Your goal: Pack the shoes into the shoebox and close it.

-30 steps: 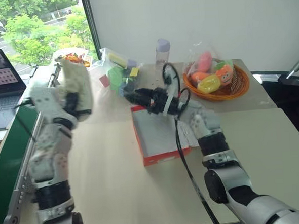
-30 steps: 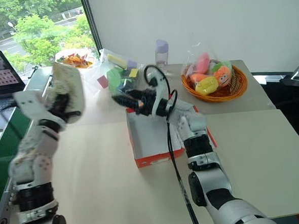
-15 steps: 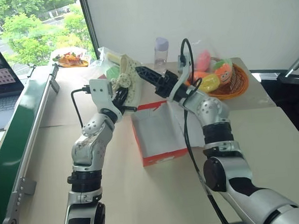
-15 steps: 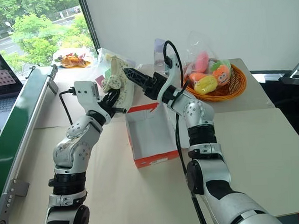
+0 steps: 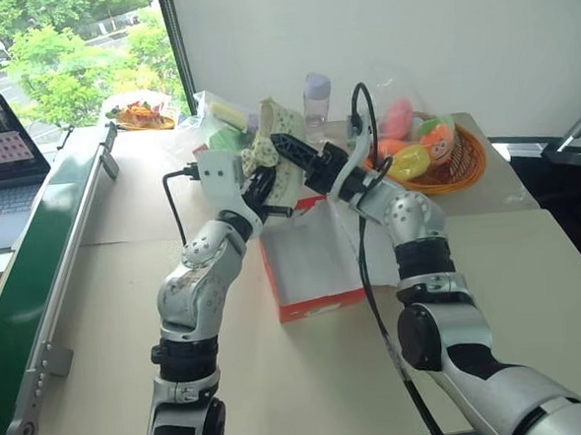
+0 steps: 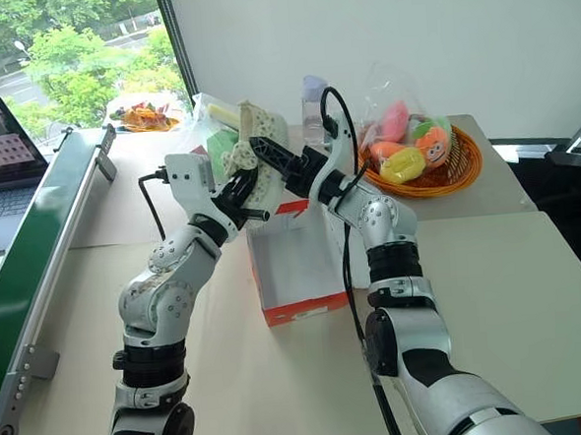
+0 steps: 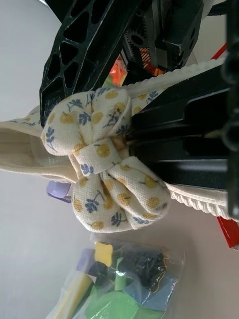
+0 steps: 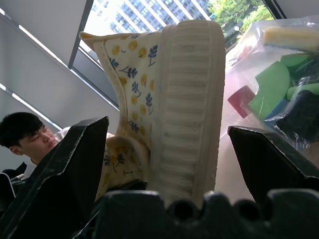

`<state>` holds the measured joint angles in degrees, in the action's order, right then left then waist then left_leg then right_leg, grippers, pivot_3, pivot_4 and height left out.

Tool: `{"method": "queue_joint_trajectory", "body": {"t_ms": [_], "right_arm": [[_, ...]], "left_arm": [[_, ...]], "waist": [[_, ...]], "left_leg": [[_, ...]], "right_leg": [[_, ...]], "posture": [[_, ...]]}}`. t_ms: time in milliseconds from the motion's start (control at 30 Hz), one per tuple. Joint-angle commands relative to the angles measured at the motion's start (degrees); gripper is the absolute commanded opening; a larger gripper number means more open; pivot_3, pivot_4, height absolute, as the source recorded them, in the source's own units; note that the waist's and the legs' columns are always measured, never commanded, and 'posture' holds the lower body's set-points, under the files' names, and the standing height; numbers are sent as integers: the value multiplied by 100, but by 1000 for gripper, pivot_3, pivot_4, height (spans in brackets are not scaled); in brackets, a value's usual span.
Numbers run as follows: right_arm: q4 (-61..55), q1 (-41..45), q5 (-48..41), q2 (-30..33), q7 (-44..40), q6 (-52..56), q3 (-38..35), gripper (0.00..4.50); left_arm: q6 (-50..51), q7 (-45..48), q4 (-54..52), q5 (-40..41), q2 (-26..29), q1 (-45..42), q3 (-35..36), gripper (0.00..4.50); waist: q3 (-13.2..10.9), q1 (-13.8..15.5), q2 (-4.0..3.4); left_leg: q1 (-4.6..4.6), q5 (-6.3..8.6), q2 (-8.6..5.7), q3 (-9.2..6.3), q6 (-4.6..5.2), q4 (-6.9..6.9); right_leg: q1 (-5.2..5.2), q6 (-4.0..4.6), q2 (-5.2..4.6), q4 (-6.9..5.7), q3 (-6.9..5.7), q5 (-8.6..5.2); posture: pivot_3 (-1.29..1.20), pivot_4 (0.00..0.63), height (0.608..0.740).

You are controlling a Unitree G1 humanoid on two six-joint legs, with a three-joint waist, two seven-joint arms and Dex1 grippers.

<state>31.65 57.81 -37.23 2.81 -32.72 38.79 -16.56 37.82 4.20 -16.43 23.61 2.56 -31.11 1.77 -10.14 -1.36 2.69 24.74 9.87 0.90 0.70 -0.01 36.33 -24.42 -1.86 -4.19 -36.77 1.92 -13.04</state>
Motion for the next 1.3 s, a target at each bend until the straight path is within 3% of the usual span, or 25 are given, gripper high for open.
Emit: {"method": "queue_joint_trajectory", "body": {"t_ms": [33, 133, 233, 400, 433, 633, 933, 1067, 1300], "right_arm": [[-37, 210, -61, -22, -127, -174, 5, 4246], [-98, 185, -103, -15, -176, -170, -2, 3551], [-136, 179, -117, -11, -162, -178, -23, 2360], [-150, 202, -112, 6, -92, -192, -52, 894], [-155, 216, -108, 18, -54, -194, -63, 747], [-499, 314, -38, 309, 74, 206, 135, 601], [-1890, 189, 328, 1431, 185, 2649, 1687, 600], [-2775, -252, 743, 1868, -30, 2617, 2644, 600], [-2043, -480, 1733, 1980, -170, 1775, 3565, 600]], "left_arm": [[-3, 31, -456, 75, -82, -49, -121, 10], [19, 47, -471, 57, -74, 15, -143, 0], [109, 76, -476, 58, -10, 58, -155, 0], [439, 81, -569, 163, 84, 139, -66, 0], [504, 100, -628, 267, 101, 196, 38, 346], [958, 387, -1044, 619, 755, 446, 509, 2415], [1216, 1222, -1368, 812, 2167, 1013, 770, 2421], [1101, 1250, -1258, 685, 2335, 1064, 762, 2421], [1209, 1107, -1353, 627, 2201, 1052, 618, 2421]], "waist": [[0, 3, 0], [0, 9, 0], [0, 13, 0], [0, 9, 0], [0, 11, 0], [-1, 6, -2], [-3, -25, -4], [-3, 16, -5], [-3, 30, -5]], "left_leg": [[0, 0, 0, 0, 0, 0], [0, 0, -1, 0, 0, 0], [0, 0, -1, 0, 0, 1], [0, 0, 0, 0, 0, 1], [0, 0, 0, 0, 0, 1], [0, 0, 0, -1, 0, 3], [0, 0, 2, -2, 1, 3], [-1, -1, 0, -2, 1, 5], [-2, -1, 0, -1, 1, 9]], "right_leg": [[0, 0, 0, 0, 0, 0], [1, 0, -1, 1, 0, 0], [1, 0, -1, 0, 0, 0], [0, 0, 1, 0, 0, 0], [1, 0, 0, 0, 0, 0], [0, 0, 0, -1, 0, 0], [-1, 1, 1, -1, 0, -1], [2, 1, -1, 2, -3, -3], [3, 0, 0, 0, -1, -2]], "posture": [[0, 150, 740], [0, 150, 740], [0, 150, 740], [0, 150, 740], [0, 150, 740], [0, 150, 740], [0, 150, 740], [0, 150, 740], [0, 150, 740]]}}
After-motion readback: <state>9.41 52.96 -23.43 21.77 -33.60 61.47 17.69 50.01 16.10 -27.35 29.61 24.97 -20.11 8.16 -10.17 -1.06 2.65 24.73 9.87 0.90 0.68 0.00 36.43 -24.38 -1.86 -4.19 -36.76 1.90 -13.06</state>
